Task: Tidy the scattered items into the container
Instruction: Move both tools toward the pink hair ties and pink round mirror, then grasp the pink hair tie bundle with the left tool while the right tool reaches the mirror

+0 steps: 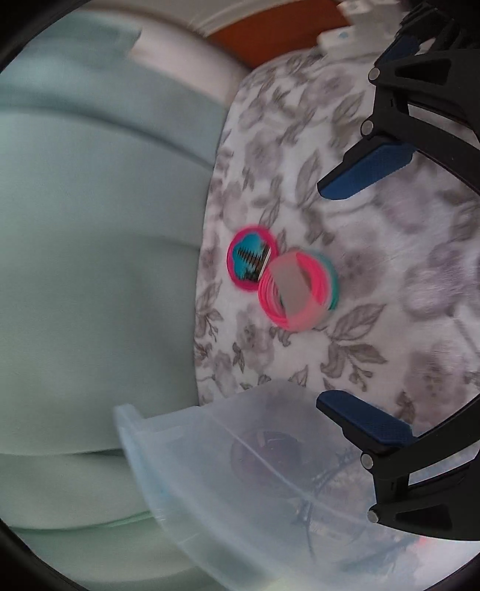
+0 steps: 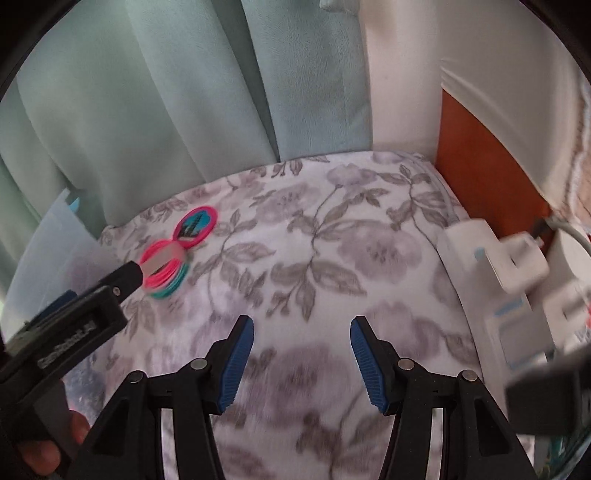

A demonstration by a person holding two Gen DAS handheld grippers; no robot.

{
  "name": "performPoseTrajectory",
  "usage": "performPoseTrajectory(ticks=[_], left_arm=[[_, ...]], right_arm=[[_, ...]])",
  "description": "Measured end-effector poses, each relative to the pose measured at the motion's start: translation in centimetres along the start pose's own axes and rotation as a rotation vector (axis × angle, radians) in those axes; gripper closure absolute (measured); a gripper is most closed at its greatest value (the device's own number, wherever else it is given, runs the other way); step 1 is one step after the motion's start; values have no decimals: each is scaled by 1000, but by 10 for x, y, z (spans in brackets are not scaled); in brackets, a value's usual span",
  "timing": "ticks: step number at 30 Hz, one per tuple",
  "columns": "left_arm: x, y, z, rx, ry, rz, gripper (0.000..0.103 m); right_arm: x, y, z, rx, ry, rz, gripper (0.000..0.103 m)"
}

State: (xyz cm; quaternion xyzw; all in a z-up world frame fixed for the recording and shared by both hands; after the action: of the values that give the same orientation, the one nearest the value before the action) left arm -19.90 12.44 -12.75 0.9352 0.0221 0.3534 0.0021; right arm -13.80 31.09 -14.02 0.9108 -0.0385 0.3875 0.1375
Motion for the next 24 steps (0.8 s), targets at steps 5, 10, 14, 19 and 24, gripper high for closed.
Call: performPoseTrajectory(ticks=[5,10,14,19,24], left_arm=[[-34,6,2,29,23,-16,0],[-50,2,3,7,13,-12,0],[-61,3,3,6,11,-40,4],[-71,4,5,43,9,-31,5],[-70,3,6,49,-26,-41,8]], right_arm=[[-30,0,-17,10,-13,-30,44],[-61,8,-32,13,-11,-90,44],[-78,16,-40,12,3,-153,44],[-93,27,-52,31,17,-206,44],[-110,41,-60,41,50,-260,44]])
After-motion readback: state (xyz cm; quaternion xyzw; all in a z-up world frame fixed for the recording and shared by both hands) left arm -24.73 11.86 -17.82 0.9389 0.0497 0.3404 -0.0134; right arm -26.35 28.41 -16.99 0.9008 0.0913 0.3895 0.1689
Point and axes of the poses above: each gripper's, at about its wrist camera, not at the fingertips, and x roughly against the way its jaws point, y to its left, z to its underside, the point moved 3 cm from there along -x, roughly the way its jaws point, and after that the axes turned 8 degrees about -y, right-handed, at the moved point
